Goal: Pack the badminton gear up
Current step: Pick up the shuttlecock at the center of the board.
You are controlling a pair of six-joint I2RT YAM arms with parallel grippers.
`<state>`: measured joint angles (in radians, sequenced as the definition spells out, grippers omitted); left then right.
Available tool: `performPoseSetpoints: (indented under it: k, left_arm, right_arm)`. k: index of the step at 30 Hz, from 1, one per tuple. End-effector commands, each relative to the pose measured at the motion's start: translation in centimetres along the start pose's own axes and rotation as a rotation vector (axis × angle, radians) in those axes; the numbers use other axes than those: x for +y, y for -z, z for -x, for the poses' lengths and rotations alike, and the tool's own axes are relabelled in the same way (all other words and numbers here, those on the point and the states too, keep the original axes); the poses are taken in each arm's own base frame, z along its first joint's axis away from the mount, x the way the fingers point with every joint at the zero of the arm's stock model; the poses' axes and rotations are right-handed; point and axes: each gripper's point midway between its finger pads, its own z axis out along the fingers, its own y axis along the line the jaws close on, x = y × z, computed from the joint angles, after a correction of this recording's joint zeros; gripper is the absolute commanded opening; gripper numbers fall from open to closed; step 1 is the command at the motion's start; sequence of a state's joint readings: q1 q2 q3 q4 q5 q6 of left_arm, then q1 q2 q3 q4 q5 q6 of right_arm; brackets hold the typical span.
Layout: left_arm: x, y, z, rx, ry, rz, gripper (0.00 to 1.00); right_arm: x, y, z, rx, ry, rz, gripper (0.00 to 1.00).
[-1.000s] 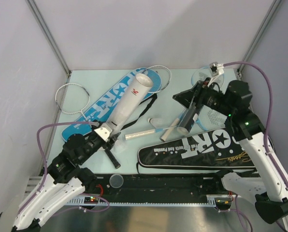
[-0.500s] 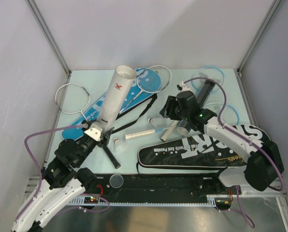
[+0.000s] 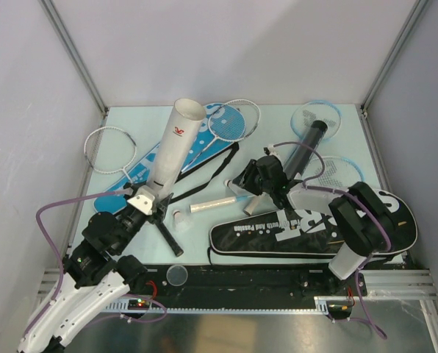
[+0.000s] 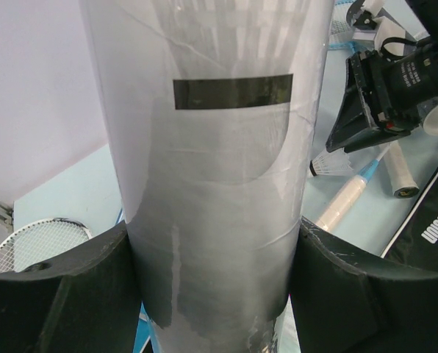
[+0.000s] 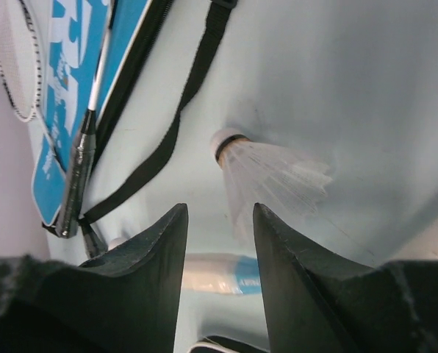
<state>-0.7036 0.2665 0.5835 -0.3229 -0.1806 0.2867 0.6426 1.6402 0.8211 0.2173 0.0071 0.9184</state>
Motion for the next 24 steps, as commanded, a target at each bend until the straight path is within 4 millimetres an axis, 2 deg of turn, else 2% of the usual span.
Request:
performPoseSetpoints:
  k: [1, 8, 9, 13, 15, 20, 24]
  left_arm:
    - [0.5, -0.2, 1.9, -0.072, 0.036, 0.023, 0.51]
    - [0.4, -0.4, 1.7, -0.064, 0.03, 0.021, 0.51]
    - [0.4, -0.4, 1.7, -0.064, 0.029, 0.021, 0.51]
    - [0.3, -0.5, 1.6, -0.06, 0.025, 0.016, 0.5]
    - [0.2, -0.5, 1.5, -0.056, 0.022, 0.01, 0.5]
    - [-0.5, -0.9, 1.2, -0.049, 0.007, -0.025, 0.5]
    - [-1.6, -1.2, 1.0, -0.046, -0.007, -0.088, 0.5]
  right_arm:
    - [3.1, -1.3, 1.0, -0.049, -0.055, 0.138, 0.46]
    - [1.8, -2.4, 0.5, -0.042, -0.048, 0.108, 0.37]
    - [1.6, -2.4, 0.6, -0.045, -0.041, 0.103, 0.34]
    - [1.6, -1.9, 1.6, -0.061, -0.009, 0.109, 0.09]
    - [2.0, -1.2, 2.7, -0.077, 0.019, 0.129, 0.02]
    - [5.5, 3.5, 7.3, -0.114, 0.167, 0.297, 0.0]
    - [8.2, 8.7, 10.7, -0.139, 0.356, 0.401, 0.0]
